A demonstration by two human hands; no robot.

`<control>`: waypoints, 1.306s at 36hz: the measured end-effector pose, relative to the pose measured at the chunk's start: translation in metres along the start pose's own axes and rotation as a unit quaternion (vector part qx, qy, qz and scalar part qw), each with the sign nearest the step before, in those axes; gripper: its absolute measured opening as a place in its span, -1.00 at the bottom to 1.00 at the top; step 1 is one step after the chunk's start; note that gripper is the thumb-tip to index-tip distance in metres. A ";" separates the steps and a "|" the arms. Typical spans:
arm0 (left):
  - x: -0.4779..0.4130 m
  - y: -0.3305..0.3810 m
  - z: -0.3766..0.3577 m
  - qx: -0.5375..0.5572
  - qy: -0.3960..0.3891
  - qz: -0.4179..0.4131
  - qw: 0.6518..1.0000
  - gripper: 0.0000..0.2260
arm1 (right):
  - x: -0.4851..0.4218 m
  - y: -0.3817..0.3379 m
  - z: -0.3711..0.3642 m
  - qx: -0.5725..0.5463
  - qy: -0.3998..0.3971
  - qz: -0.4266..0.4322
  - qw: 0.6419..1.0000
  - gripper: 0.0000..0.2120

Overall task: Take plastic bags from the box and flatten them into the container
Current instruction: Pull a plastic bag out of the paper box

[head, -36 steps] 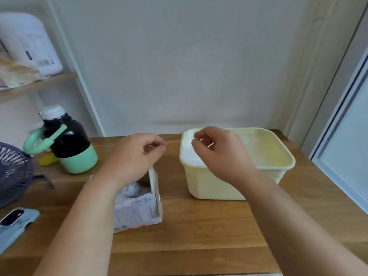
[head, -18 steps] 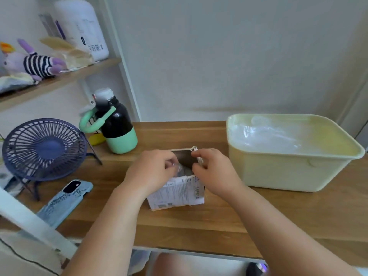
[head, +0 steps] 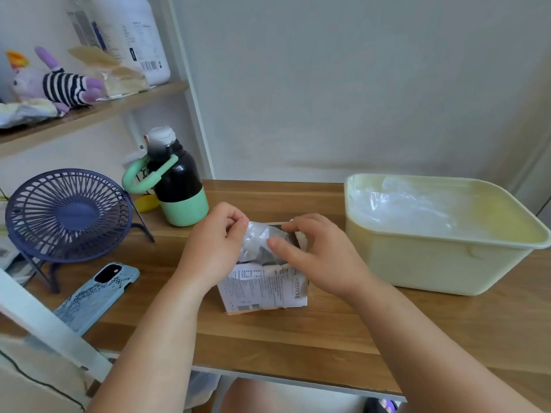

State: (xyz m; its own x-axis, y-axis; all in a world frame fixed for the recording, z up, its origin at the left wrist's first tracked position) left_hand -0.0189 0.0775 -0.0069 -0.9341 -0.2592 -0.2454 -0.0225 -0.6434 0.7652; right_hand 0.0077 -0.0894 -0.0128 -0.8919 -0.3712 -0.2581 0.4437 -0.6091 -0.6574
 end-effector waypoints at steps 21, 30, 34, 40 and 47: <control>0.003 0.004 -0.002 -0.036 -0.088 -0.059 0.994 -0.75 | -0.024 -0.013 0.007 -0.050 -0.049 0.017 0.997 -0.90; 0.003 0.002 0.009 0.055 0.009 -0.020 0.998 -0.82 | -0.022 -0.010 0.012 0.023 0.150 0.023 0.988 -0.83; 0.000 0.002 0.010 0.113 0.024 0.001 0.993 -0.70 | -0.019 -0.015 0.012 0.021 0.119 0.064 0.991 -0.92; -0.001 0.002 0.010 0.188 0.001 0.029 0.982 -0.74 | -0.015 -0.024 -0.006 0.080 -0.062 0.074 0.992 -0.61; 0.001 -0.004 0.021 0.311 0.188 0.057 0.930 -0.75 | -0.017 -0.014 -0.019 0.160 -0.069 0.055 0.983 -0.76</control>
State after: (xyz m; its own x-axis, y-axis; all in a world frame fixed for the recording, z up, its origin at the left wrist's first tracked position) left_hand -0.0270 0.0953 0.0027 -0.7545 -0.6095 -0.2433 -0.2419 -0.0864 0.9664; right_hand 0.0155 -0.0616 -0.0127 -0.8265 -0.5252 -0.2025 0.5612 -0.7406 -0.3695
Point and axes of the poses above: each hand's wrist, its own x-axis away from the middle knuckle, its own z-axis out of the back of the hand, y = z × x, the point moved 2 cm from there along -x, towards the middle knuckle, and after that the axes turned 3 degrees about x, right-handed, at the moved point
